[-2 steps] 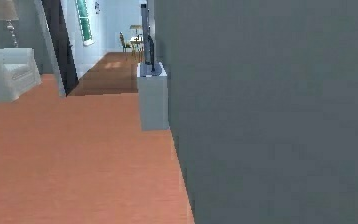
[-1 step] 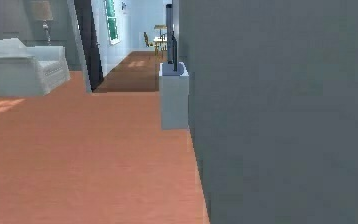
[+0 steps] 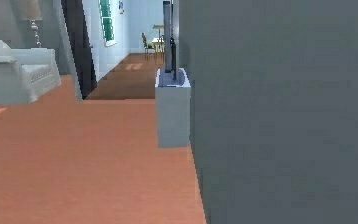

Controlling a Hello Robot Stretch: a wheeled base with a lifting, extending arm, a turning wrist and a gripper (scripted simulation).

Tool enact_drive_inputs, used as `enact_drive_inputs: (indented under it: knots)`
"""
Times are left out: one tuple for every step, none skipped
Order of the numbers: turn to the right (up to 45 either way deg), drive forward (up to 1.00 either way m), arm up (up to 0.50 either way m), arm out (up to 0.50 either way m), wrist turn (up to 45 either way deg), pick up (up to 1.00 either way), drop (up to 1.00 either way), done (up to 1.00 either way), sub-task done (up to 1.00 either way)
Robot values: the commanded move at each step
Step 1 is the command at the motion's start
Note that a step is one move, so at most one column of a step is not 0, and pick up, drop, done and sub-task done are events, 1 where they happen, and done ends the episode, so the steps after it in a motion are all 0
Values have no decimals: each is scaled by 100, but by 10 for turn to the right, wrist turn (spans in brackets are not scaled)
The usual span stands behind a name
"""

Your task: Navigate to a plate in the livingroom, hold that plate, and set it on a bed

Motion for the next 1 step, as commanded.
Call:
enact_drive_inputs:
  knots:
    - [-120, 0, 0, 0, 0, 0, 0, 0, 0]
